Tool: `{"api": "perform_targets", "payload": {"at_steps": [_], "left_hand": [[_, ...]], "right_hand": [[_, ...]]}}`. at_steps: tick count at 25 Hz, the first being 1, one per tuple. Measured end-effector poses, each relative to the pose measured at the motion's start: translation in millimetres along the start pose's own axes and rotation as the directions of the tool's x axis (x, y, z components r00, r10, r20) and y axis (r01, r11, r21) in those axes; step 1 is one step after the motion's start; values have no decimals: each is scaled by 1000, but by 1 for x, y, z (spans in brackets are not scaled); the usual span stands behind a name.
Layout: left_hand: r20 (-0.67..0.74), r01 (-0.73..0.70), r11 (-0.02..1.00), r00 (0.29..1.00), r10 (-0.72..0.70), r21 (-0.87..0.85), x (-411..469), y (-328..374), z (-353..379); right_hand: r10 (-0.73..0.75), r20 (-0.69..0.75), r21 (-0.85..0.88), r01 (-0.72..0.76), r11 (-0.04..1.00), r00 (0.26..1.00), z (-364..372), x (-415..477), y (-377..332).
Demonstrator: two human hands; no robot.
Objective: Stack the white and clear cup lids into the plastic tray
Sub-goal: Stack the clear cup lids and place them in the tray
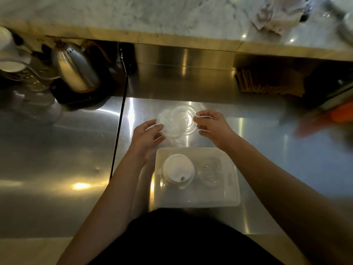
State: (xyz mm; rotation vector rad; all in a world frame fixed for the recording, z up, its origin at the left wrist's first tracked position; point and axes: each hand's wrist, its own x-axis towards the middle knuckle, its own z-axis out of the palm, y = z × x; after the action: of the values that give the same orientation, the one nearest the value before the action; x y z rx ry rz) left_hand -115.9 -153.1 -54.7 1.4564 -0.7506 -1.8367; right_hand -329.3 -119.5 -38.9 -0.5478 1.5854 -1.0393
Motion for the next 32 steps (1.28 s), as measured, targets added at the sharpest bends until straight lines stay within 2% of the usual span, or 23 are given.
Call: {"api": "perform_targets", "payload": {"at_steps": [4, 11, 15, 24, 32], "left_hand": [[114, 13, 1000, 993, -13, -1, -19, -2, 17], [326, 61, 998, 944, -52, -17, -49, -9, 52], [378, 52, 999, 924, -51, 6, -58, -10, 64], [399, -43, 995, 917, 3, 92, -79, -1, 91], [380, -115, 977, 924, 39, 177, -87, -6, 97]], "right_hand": [[-59, -45, -2, 59, 998, 997, -11, -30, 5], [-79, -137, 60, 87, 994, 987, -41, -70, 18], [-52, -109, 160, 69, 985, 993, -53, -87, 14], [-195, -225, 84, 218, 972, 955, -67, -107, 8], [-224, -231, 8, 232, 973, 947, -75, -113, 15]]}}
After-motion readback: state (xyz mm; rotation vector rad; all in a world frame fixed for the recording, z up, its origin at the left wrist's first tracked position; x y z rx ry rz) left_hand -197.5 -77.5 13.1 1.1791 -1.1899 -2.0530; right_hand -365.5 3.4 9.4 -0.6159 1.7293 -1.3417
